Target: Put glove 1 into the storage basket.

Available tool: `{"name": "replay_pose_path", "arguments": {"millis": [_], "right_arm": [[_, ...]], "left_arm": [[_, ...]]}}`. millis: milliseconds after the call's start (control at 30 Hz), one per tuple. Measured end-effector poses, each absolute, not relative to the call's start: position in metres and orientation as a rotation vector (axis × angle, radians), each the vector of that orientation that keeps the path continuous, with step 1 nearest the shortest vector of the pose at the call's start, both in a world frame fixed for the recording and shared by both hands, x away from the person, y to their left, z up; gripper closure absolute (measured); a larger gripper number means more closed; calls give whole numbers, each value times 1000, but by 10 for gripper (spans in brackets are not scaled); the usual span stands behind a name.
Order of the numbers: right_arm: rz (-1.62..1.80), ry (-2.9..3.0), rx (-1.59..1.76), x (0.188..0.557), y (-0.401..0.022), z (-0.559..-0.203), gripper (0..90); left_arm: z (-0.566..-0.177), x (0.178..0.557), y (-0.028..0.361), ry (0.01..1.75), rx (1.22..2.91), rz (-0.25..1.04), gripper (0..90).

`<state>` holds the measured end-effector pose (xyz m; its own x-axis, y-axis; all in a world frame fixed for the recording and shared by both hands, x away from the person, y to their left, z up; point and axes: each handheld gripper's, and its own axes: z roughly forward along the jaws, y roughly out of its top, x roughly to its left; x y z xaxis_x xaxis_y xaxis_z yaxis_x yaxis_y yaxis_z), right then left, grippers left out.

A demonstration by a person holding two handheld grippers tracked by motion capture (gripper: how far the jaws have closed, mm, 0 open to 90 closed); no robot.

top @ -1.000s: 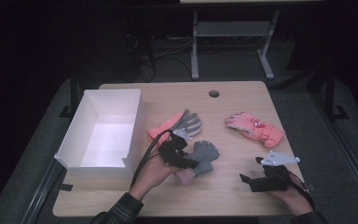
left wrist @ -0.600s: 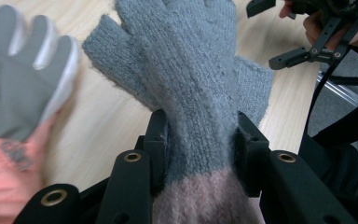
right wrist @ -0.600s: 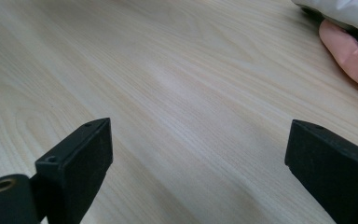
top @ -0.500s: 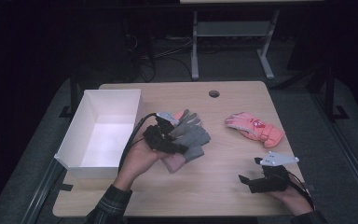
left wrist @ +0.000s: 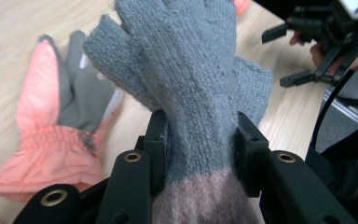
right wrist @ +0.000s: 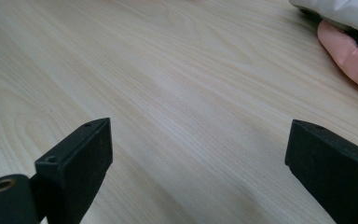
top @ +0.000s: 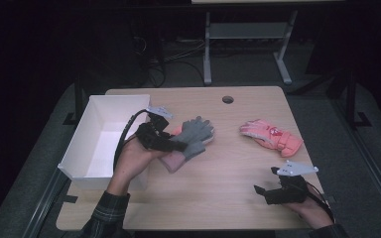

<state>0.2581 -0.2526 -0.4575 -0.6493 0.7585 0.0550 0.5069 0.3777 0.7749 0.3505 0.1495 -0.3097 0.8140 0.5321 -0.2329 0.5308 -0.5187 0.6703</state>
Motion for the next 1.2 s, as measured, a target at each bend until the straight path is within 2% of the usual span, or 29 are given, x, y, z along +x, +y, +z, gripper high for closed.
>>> {"name": "replay_pose_path", "arguments": {"millis": [433, 867, 1200], "right_arm": [[1140, 2306, 1136, 258, -256, -457, 72], [1174, 2286, 1152, 266, -268, -457, 72], [1168, 2312, 1117, 267, -262, -456, 72]], "left_arm": [[-296, 352, 193, 869, 2156, 86, 642], [-286, 341, 259, 1019, 2051, 209, 642], [-299, 349, 291, 1163, 2044, 334, 642]]}}
